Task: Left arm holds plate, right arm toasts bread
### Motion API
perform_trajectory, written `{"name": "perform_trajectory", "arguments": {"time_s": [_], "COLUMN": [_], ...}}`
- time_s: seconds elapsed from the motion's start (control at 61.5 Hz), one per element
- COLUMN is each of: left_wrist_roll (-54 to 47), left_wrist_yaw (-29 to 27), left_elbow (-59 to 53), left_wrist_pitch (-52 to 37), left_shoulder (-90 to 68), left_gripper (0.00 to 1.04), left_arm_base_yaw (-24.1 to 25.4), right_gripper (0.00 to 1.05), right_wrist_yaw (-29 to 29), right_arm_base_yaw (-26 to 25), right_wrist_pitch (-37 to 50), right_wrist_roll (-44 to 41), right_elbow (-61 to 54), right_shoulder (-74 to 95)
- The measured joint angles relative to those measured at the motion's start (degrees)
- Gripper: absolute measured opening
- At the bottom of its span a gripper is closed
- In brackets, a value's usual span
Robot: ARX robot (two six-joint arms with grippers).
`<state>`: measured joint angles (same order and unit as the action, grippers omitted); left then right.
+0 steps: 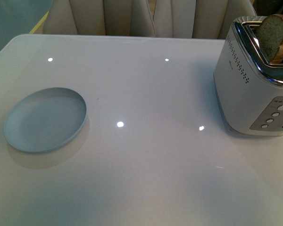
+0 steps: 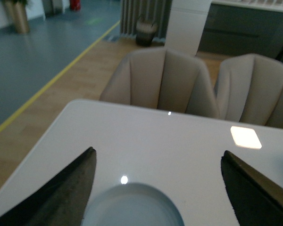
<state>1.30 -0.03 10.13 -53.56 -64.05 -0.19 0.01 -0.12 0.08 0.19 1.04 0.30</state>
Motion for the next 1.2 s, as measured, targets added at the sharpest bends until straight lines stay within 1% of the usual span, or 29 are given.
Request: {"name": "perform_trajectory", "arguments": {"time_s": [0.016, 0.146, 0.211, 0.227, 0.309, 0.536, 0.91, 1.202], "left_wrist_roll": [0.00, -0.39, -0.46, -0.39, -0.63, -0.68, -0.68, -0.68], "left_wrist_yaw": [0.02, 0.02, 0.02, 0.02, 0.02, 0.02, 0.02, 0.02], "left_elbow": [-0.22, -3.19, -5.09, -5.33, -7.63, -9.27, -9.38, -9.38], "left_wrist_pitch": [0.15, 2.99, 0.44, 0.44, 4.02, 13.79, 30.80, 37.83], "left_shoulder": [0.37, 5.70, 6.25, 6.38, 10.75, 22.69, 41.20, 48.33], "left_gripper": [0.41, 0.16, 0.04, 0.03, 0.03, 0.03, 0.03, 0.03], "left_arm_base_yaw": [0.00, 0.00, 0.00, 0.00, 0.00, 0.00, 0.00, 0.00], "right_gripper": [0.96, 0.96, 0.96, 0.96, 0.96, 0.96, 0.96, 0.96], "right_wrist_yaw": [0.00, 0.00, 0.02, -0.02, 0.00, 0.00, 0.00, 0.00], "right_arm_base_yaw": [0.00, 0.02, 0.00, 0.00, 0.02, 0.02, 0.02, 0.02], "right_wrist_pitch": [0.00, 0.00, 0.00, 0.00, 0.00, 0.00, 0.00, 0.00], "right_wrist_roll": [0.00, 0.00, 0.00, 0.00, 0.00, 0.00, 0.00, 0.00], "right_elbow": [0.00, 0.00, 0.00, 0.00, 0.00, 0.00, 0.00, 0.00], "right_shoulder": [0.00, 0.00, 0.00, 0.00, 0.00, 0.00, 0.00, 0.00]}}
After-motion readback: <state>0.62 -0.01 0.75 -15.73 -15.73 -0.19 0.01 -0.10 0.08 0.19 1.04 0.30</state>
